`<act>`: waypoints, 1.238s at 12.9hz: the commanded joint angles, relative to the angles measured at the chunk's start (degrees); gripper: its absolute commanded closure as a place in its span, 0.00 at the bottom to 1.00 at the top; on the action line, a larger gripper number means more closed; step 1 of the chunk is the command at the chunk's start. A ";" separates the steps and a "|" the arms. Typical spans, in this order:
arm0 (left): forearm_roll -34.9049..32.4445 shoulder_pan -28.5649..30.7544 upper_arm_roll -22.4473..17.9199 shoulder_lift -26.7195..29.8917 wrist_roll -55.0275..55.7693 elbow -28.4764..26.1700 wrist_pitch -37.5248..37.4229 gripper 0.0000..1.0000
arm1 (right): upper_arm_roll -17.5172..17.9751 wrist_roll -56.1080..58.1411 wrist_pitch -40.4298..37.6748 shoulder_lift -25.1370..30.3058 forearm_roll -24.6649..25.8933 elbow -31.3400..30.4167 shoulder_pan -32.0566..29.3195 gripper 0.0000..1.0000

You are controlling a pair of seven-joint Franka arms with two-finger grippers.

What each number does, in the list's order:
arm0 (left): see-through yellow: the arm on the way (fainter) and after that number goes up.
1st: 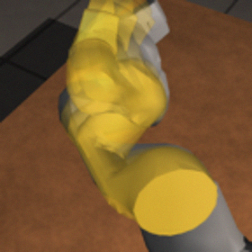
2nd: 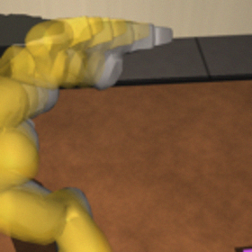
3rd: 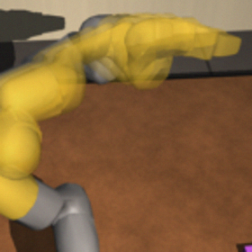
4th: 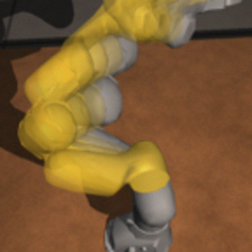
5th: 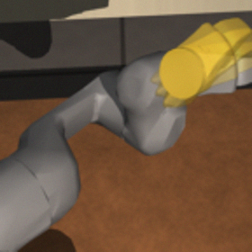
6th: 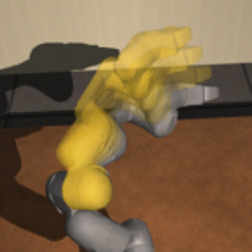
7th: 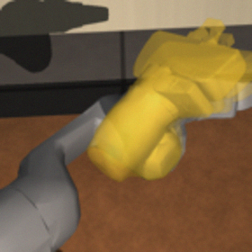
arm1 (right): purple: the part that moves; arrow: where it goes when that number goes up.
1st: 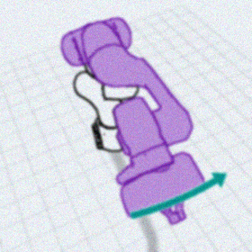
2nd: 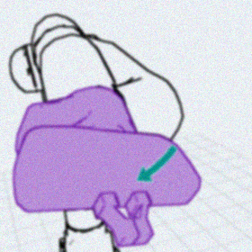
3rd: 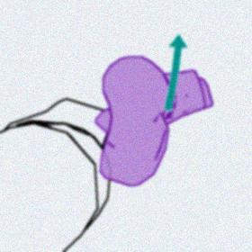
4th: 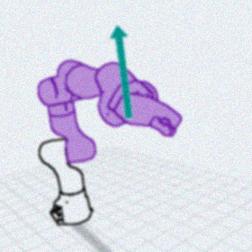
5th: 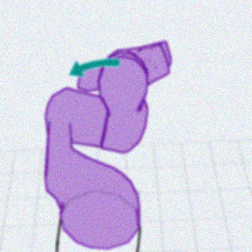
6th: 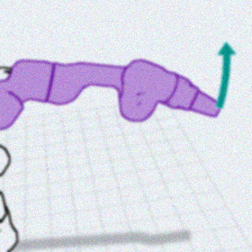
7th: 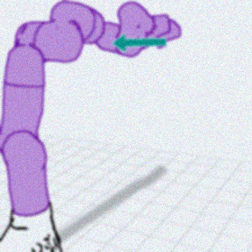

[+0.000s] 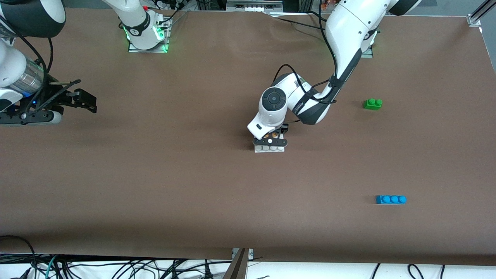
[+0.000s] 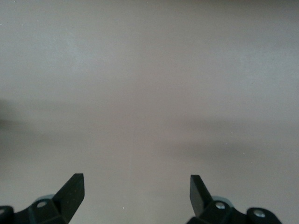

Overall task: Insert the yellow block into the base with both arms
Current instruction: 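Press the yellow block down onto the base plate studs with the left gripper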

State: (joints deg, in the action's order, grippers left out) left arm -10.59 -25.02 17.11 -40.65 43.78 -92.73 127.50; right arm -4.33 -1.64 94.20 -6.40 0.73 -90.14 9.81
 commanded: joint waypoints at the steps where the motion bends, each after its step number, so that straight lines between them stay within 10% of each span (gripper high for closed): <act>1: -1.98 -0.65 -0.41 -0.93 1.48 0.71 -0.15 0.49 | 0.20 0.50 0.19 -0.55 0.41 1.01 -0.40 0.00; 4: -1.89 -0.47 -0.32 -0.66 1.57 0.88 -0.32 0.00 | 0.20 0.50 0.11 -0.55 0.32 0.93 -0.32 0.00; 16: 3.03 6.73 0.74 14.43 0.08 1.85 -11.56 0.00 | 0.29 0.50 0.19 -0.55 0.32 1.01 -0.14 0.00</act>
State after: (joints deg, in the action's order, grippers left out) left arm -9.03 -19.79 17.28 -31.15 44.37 -89.67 119.26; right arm -4.30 -1.62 94.48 -6.54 0.73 -90.13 9.82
